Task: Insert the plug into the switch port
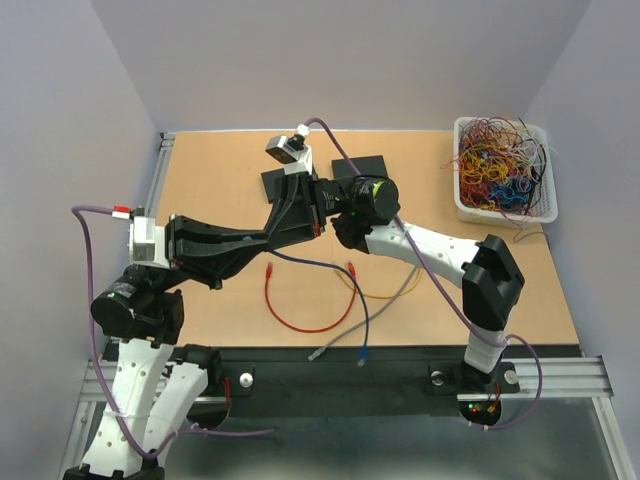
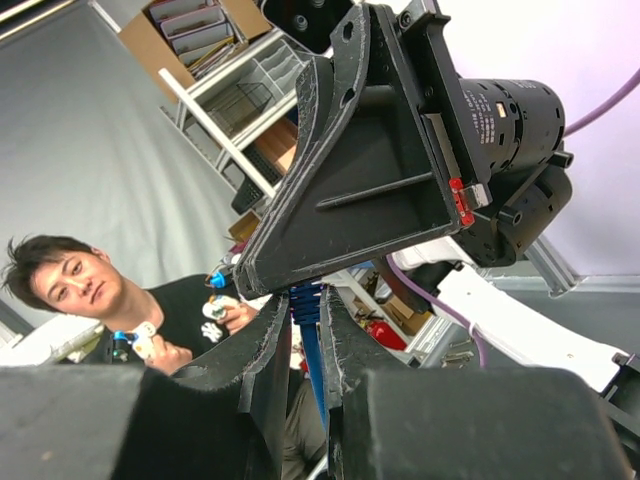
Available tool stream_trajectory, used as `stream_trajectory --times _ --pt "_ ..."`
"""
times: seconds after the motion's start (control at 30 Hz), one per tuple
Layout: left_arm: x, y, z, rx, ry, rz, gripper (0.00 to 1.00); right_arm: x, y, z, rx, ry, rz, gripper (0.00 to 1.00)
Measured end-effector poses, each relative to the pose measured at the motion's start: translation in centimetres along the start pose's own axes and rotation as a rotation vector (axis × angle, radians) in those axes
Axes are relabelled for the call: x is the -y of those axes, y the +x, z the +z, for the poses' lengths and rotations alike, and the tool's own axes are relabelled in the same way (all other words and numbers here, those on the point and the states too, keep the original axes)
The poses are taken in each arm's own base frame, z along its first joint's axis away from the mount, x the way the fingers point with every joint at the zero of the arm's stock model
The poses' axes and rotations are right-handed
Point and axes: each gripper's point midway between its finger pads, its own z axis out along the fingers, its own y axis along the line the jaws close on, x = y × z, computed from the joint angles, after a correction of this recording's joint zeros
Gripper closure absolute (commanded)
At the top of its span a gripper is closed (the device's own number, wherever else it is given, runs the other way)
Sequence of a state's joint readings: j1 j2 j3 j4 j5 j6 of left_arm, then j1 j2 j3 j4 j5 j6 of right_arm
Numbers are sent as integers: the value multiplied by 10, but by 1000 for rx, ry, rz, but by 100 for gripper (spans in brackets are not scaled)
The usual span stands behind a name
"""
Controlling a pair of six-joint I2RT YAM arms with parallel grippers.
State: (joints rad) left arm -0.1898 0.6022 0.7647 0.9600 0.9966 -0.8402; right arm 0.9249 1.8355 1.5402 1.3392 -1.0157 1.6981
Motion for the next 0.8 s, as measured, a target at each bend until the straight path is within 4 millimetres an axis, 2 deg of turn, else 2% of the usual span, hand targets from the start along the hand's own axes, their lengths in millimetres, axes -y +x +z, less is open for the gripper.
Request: stream_trajectory --times 0.13,0.17,0.2,0.27,0.3,0.33,0.4,0.53,0.63,0.73,0.8 --pt "-2 0 -1 2 -17 3 100 0 -1 0 3 0 0 98" --pt "-3 0 -1 4 -26 4 100 0 -1 0 5 0 0 94" --pt "-4 0 -1 5 -33 8 100 1 -1 0 8 0 1 76" --pt "-5 0 -2 7 -45 11 100 2 -2 0 14 1 5 59" --pt "-7 0 -2 7 -55 10 100 3 -2 0 15 3 1 44" --pt "-8 0 -2 9 -64 14 100 5 -2 0 15 6 4 40" --pt "-10 -1 -2 6 -79 13 100 12 -4 -3 22 21 9 36" --pt "-23 2 -2 -17 -147 -9 100 21 -11 -11 37 50 5 36" --pt "-38 8 -5 -44 -225 -42 100 24 -18 -27 55 86 -63 36" --pt "-56 17 -8 -75 -305 -90 100 19 -19 -41 54 119 -158 39" --pt "-72 22 -12 -89 -386 -129 100 6 -23 -53 59 150 -289 39"
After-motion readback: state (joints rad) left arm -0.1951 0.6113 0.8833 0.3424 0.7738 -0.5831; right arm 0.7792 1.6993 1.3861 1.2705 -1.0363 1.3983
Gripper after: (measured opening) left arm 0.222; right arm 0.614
